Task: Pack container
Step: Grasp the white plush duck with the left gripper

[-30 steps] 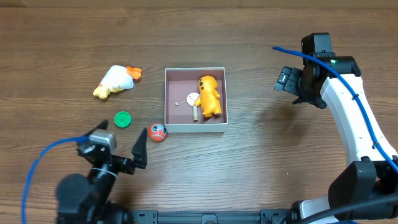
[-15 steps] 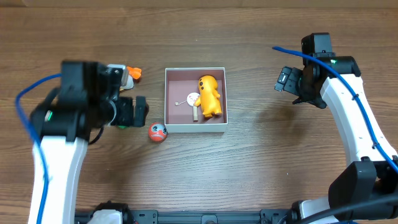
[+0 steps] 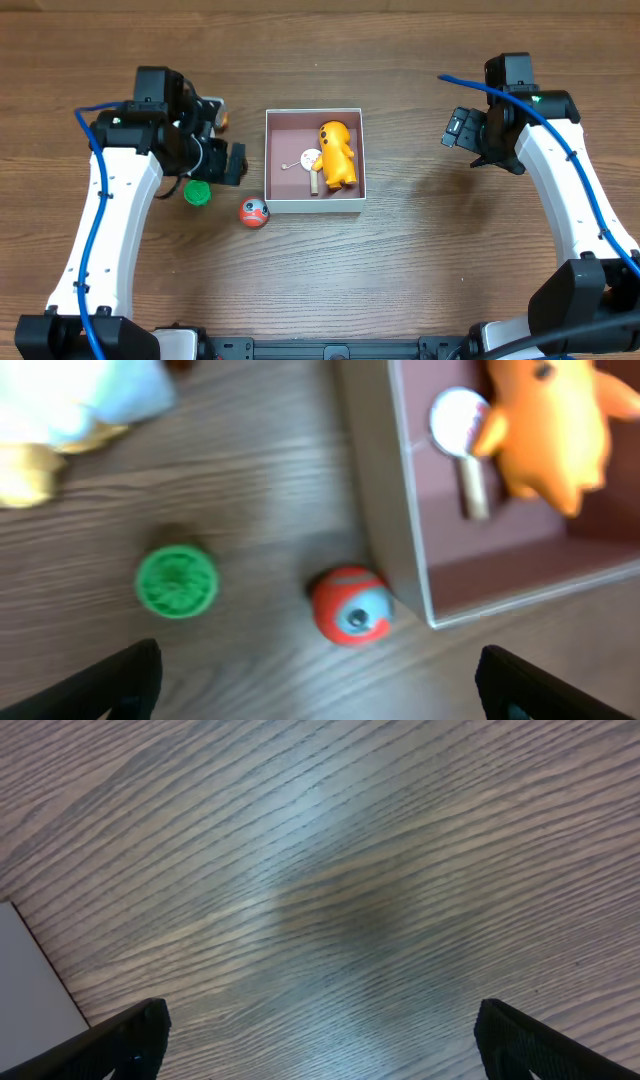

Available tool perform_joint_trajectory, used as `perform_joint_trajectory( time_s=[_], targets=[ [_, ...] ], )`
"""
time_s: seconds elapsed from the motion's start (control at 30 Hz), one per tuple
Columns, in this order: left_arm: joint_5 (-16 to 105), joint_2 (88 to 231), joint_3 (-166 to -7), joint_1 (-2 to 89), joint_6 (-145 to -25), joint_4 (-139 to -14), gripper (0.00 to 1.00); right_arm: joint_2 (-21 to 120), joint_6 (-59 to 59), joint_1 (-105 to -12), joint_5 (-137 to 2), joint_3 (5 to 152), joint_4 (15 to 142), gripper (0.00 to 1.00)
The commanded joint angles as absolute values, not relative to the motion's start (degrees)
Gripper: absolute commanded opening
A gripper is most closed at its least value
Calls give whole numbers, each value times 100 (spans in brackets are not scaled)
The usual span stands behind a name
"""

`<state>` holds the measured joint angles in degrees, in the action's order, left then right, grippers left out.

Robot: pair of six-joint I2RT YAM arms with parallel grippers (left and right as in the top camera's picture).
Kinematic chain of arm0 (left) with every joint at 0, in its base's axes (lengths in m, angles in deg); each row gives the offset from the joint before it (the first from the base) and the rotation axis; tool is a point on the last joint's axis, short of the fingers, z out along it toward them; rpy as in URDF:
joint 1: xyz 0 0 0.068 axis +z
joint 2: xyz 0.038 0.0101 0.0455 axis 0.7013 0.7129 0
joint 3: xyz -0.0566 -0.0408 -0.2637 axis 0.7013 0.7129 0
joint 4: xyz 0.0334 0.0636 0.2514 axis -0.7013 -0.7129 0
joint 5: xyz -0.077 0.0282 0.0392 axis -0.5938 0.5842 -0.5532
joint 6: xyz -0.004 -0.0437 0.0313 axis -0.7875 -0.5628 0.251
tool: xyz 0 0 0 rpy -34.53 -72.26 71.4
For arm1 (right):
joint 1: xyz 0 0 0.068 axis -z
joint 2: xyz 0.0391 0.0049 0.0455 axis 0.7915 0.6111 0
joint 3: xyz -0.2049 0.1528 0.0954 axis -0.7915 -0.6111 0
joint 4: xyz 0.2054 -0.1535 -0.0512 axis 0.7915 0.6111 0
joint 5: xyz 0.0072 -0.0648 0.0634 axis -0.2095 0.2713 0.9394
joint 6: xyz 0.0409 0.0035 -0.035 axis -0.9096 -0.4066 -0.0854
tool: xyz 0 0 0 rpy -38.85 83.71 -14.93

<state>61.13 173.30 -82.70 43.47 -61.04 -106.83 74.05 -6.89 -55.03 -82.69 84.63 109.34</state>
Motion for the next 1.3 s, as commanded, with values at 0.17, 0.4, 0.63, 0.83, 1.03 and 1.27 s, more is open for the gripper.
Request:
perform_joint_trajectory(
  time_s=[0.17,0.4,0.63,0.83,1.03,1.27],
  targets=[
    [7934,17336,-8346,4389,-5934,-9629,100,7414,-663,-5488,-8345,8566,10906,100],
    [8015,17719,-8346,4609,-5776,-8775,100,7414,-663,-5488,-8345,8566,10906,100],
    [7763,18547,-8346,4946,-5114,-8204,100,7414,-663,-5488,-8345,8566,10906,100],
    [7239,19301,-8346,4944,-4458,-7608,100,7414,-663,-5488,-8345,8566,10906,100],
    [6836,19861,-8346,4939,-4032,-7245,100,7414,-663,-5488,-8345,8566,10906,100],
    [6815,20324,-8346,4939,-4034,-7264,63,7414,-663,-5488,-8345,8566,10906,100]
  ],
)
